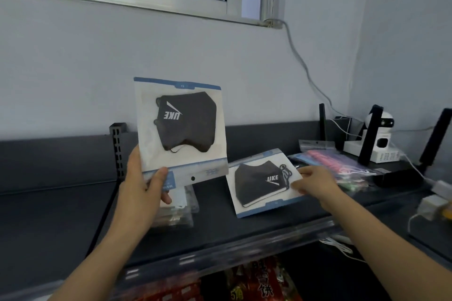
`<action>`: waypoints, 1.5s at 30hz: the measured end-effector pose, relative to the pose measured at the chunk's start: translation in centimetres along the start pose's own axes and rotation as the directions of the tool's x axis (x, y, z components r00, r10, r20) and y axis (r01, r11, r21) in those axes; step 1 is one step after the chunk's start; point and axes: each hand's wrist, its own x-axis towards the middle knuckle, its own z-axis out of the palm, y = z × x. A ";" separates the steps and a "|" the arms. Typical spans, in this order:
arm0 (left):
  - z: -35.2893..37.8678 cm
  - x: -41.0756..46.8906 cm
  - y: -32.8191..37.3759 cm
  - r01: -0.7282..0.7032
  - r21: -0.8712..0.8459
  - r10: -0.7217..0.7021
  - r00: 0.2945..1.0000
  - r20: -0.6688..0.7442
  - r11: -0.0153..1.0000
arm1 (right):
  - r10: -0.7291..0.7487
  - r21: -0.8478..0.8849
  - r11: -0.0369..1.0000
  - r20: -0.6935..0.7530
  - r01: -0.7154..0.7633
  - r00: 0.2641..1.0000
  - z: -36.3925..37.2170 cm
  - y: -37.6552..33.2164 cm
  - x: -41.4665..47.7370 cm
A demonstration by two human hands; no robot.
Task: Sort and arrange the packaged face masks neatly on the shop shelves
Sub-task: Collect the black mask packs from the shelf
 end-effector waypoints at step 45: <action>6.6 0.4 -0.7 -0.371 0.324 0.318 0.926 0.204 0.870 | 0.314 0.701 0.644 0.120 -0.305 0.942 2.1 0.2 -0.7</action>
